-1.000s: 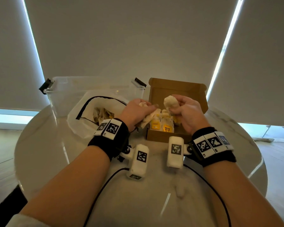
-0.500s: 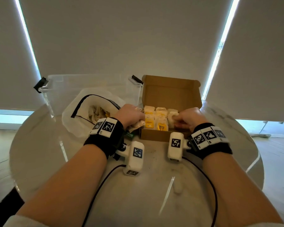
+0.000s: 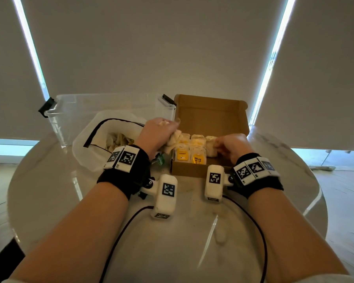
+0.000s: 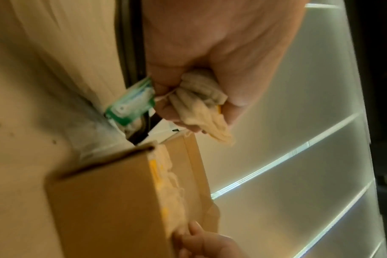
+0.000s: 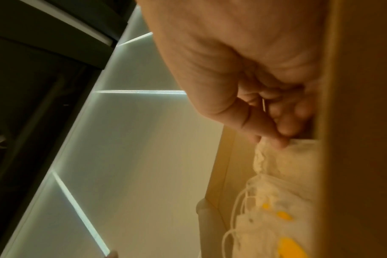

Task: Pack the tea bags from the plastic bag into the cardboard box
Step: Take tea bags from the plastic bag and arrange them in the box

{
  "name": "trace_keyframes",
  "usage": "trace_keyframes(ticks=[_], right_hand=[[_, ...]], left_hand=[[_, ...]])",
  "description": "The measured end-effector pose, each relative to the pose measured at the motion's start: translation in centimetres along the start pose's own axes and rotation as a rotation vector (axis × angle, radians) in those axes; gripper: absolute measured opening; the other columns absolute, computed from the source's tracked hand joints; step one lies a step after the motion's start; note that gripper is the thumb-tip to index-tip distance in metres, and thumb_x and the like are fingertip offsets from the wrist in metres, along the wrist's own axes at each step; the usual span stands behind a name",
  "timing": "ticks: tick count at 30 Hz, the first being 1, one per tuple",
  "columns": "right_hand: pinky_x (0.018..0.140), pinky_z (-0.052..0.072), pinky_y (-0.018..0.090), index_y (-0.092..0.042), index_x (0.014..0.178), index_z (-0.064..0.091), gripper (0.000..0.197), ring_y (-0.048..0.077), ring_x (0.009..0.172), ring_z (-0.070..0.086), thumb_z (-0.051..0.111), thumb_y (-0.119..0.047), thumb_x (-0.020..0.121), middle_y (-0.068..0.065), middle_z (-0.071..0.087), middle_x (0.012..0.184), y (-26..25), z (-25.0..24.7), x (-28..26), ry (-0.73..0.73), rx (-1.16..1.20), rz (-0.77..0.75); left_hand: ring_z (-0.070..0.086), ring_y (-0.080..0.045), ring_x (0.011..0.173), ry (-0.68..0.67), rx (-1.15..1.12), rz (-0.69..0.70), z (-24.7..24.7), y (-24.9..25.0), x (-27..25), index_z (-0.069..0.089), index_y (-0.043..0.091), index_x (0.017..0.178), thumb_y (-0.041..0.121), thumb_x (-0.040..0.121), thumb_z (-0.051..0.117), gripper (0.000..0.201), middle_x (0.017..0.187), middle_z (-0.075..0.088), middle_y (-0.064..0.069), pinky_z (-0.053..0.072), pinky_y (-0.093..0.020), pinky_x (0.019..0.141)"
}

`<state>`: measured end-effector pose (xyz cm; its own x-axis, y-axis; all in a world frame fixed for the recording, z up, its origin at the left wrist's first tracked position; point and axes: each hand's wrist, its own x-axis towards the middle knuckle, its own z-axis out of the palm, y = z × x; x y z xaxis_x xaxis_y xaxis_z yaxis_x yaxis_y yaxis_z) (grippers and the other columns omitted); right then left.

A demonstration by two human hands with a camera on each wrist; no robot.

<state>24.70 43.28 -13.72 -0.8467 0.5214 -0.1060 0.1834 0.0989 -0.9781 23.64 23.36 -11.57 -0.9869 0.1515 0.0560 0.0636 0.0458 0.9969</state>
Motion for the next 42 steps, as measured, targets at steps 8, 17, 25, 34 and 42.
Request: trace_keyframes(ticks=[8,17,25,34,42], right_hand=[[0.065,0.050,0.025,-0.015,0.098,0.065,0.012,0.015,0.078,0.056,0.062,-0.024,0.089,0.006,0.065,0.102,-3.4,0.9,-5.4,-0.213,0.010,-0.201],[0.057,0.050,0.018,-0.011,0.090,0.066,0.008,0.008,0.069,0.061,0.069,-0.014,0.083,0.002,0.068,0.084,-2.9,2.7,-6.8,-0.288,-0.043,-0.388],[0.064,0.051,0.026,-0.016,0.097,0.065,0.011,0.018,0.090,0.064,0.059,-0.010,0.090,0.005,0.066,0.102,-3.0,1.3,-5.5,-0.152,0.096,-0.272],[0.064,0.048,0.034,-0.017,0.087,0.061,0.030,0.020,0.080,0.058,0.037,0.000,0.094,0.004,0.062,0.087,-3.1,1.4,-6.7,-0.604,0.496,-0.121],[0.069,0.055,0.033,-0.012,0.113,0.063,0.033,0.018,0.086,0.065,0.054,-0.036,0.092,0.005,0.068,0.094,-3.1,1.4,-5.9,-0.452,0.281,-0.122]], left_hand=[[0.061,-0.014,0.065,-0.203,-0.430,-0.208,0.4,1.2,-0.6,0.061,0.008,0.091,0.045,0.093,0.050,0.039,0.071,0.064,-0.006,0.054,-0.026,0.062],[0.065,-0.021,0.079,-0.200,-0.455,-0.200,1.0,0.9,-0.8,0.059,0.005,0.107,0.028,0.093,0.056,0.026,0.091,0.066,-0.014,0.057,-0.033,0.069],[0.060,-0.015,0.070,-0.042,-0.404,-0.169,0.4,0.1,0.3,0.061,0.012,0.090,0.013,0.091,0.058,0.003,0.089,0.059,-0.011,0.047,-0.018,0.043],[0.058,-0.023,0.076,-0.402,-0.173,-0.064,1.4,0.2,-1.0,0.062,0.013,0.111,0.035,0.088,0.062,0.031,0.086,0.065,-0.007,0.048,-0.029,0.061],[0.060,-0.022,0.075,-0.252,-0.206,0.011,1.5,0.1,-0.8,0.059,0.017,0.094,0.025,0.087,0.065,0.012,0.079,0.067,-0.005,0.049,-0.032,0.066]])
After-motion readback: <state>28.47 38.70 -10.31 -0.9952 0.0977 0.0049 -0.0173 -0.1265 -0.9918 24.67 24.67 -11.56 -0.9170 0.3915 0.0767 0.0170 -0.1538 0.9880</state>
